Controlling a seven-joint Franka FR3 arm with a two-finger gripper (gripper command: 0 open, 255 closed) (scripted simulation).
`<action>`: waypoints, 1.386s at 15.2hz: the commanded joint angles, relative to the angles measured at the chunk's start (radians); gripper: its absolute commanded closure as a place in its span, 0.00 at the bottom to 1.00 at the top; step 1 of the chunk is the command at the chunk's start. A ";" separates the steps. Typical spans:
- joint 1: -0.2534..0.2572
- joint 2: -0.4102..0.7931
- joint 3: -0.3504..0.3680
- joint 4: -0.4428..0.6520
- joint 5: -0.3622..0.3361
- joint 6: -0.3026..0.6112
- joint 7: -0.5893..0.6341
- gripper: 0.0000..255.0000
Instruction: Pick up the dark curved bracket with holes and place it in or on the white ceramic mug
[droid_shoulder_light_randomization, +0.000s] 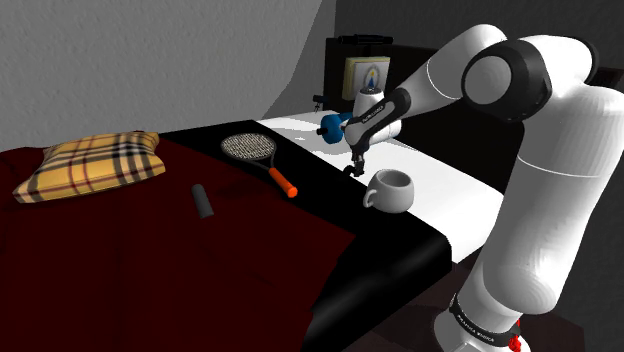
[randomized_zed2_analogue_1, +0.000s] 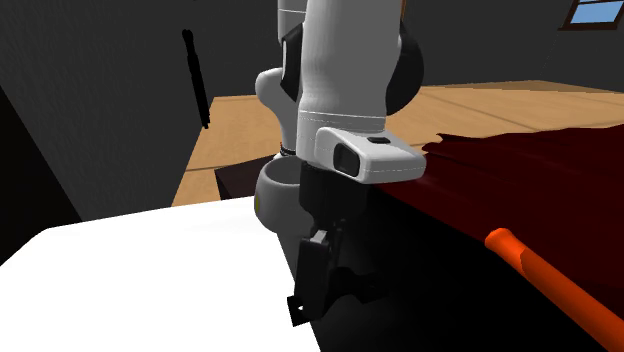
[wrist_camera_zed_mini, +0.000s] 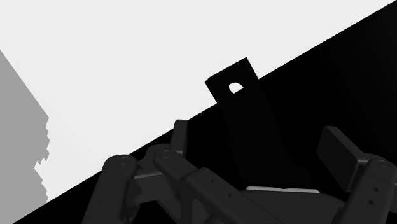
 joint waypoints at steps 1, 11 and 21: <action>-0.001 0.004 0.000 0.001 0.003 0.003 -0.002 0.00; -0.001 0.004 0.000 0.001 0.003 0.003 -0.002 1.00; 0.005 -0.041 -0.004 0.024 -0.020 -0.061 0.009 1.00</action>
